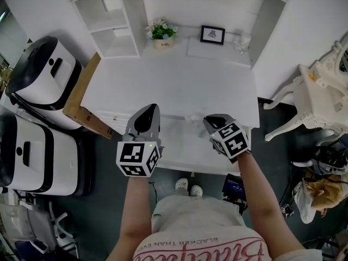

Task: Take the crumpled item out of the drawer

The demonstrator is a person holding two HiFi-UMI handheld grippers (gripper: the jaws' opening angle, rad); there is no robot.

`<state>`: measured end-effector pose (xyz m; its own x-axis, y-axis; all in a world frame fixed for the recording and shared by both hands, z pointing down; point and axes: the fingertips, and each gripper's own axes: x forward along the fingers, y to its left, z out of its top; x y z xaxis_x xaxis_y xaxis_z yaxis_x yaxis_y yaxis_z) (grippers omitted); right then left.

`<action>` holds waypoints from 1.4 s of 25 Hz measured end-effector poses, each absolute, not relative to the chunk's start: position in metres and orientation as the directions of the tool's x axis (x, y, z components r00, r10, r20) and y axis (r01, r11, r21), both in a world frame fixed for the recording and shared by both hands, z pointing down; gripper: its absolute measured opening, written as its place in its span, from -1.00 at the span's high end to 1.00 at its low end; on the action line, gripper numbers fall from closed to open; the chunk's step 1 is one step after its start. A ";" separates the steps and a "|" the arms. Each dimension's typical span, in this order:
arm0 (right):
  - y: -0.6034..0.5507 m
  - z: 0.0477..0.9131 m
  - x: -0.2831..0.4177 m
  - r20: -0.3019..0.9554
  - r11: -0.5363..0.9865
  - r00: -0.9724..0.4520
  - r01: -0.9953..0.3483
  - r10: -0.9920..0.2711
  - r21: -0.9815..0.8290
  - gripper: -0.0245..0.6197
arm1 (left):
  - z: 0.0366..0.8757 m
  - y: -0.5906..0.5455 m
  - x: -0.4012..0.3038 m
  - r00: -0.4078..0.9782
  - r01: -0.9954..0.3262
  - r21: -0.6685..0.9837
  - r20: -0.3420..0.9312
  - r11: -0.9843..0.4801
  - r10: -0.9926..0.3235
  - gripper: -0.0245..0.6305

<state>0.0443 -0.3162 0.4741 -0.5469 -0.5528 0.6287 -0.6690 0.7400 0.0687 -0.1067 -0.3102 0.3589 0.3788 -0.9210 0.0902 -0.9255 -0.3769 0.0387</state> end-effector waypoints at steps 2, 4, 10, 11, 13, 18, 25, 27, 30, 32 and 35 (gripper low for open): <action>-0.316 0.458 0.048 0.597 0.726 -0.551 -0.684 -0.583 0.078 0.87 | 0.351 -0.311 -0.105 0.381 -0.925 0.029 0.073 -0.379 -0.922 0.90; -0.315 0.441 0.051 0.560 0.708 -0.554 -0.700 -0.617 0.087 0.87 | 0.343 -0.311 -0.104 0.380 -0.925 0.019 0.056 -0.379 -0.923 0.90; -0.312 0.386 0.060 0.433 0.654 -0.555 -0.747 -0.710 0.116 0.87 | 0.320 -0.309 -0.101 0.384 -0.923 -0.006 0.004 -0.384 -0.923 0.90; -0.311 0.377 0.062 0.410 0.645 -0.554 -0.754 -0.724 0.121 0.87 | 0.316 -0.309 -0.101 0.385 -0.923 -0.011 -0.005 -0.385 -0.923 0.90; -0.310 0.359 0.065 0.364 0.627 -0.551 -0.768 -0.751 0.130 0.87 | 0.308 -0.308 -0.100 0.388 -0.921 -0.021 -0.025 -0.388 -0.921 0.90; -0.305 0.322 0.067 0.257 0.580 -0.533 -0.798 -0.806 0.165 0.87 | 0.290 -0.308 -0.098 0.392 -0.920 -0.053 -0.066 -0.389 -0.917 0.90; -0.292 0.266 0.075 0.098 0.517 -0.508 -0.829 -0.856 0.212 0.87 | 0.260 -0.302 -0.096 0.404 -0.914 -0.105 -0.135 -0.392 -0.905 0.90; -0.286 0.251 0.082 0.059 0.497 -0.497 -0.839 -0.866 0.222 0.87 | 0.251 -0.299 -0.095 0.405 -0.913 -0.118 -0.155 -0.390 -0.901 0.90; -0.279 0.233 0.094 0.009 0.461 -0.473 -0.855 -0.881 0.239 0.87 | 0.240 -0.296 -0.095 0.407 -0.912 -0.136 -0.186 -0.386 -0.894 0.90; -0.274 0.223 0.102 -0.020 0.435 -0.453 -0.866 -0.891 0.249 0.87 | 0.233 -0.293 -0.095 0.407 -0.912 -0.148 -0.205 -0.383 -0.890 0.90; -0.268 0.211 0.115 -0.055 0.399 -0.426 -0.880 -0.903 0.259 0.87 | 0.224 -0.288 -0.095 0.405 -0.913 -0.160 -0.230 -0.376 -0.885 0.90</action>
